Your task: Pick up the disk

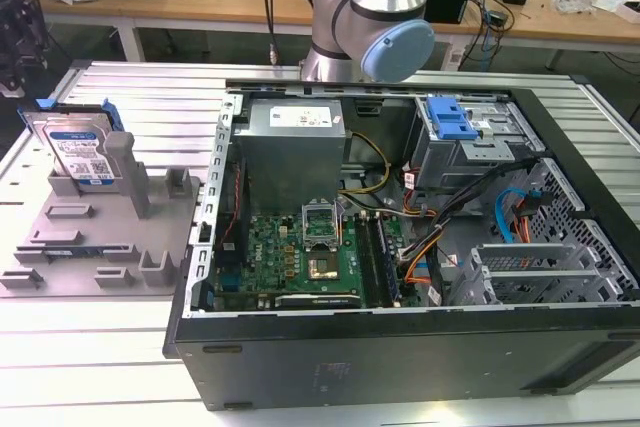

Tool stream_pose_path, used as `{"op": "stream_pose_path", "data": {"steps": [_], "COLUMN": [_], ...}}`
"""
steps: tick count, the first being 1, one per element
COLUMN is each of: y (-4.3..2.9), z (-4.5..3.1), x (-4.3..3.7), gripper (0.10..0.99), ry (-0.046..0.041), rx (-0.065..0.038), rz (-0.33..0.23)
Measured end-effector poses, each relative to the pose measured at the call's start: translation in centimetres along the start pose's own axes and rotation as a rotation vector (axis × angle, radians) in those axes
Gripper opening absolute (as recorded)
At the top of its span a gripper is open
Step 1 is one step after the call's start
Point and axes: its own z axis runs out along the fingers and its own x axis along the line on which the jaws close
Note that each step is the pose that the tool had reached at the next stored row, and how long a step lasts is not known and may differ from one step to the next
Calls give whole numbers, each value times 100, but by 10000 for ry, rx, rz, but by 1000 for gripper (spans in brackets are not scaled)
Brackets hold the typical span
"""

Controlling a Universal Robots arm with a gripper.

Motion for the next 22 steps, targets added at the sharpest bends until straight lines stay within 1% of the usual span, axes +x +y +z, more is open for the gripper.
{"op": "stream_pose_path", "data": {"steps": [9,13,22], "y": [1,3,9], "z": [106,133,223], "x": [-12,-15,-29], "gripper": [482,482,482], "ry": [0,0,0], "rx": [1,0,0], "rz": [0,0,0]}}
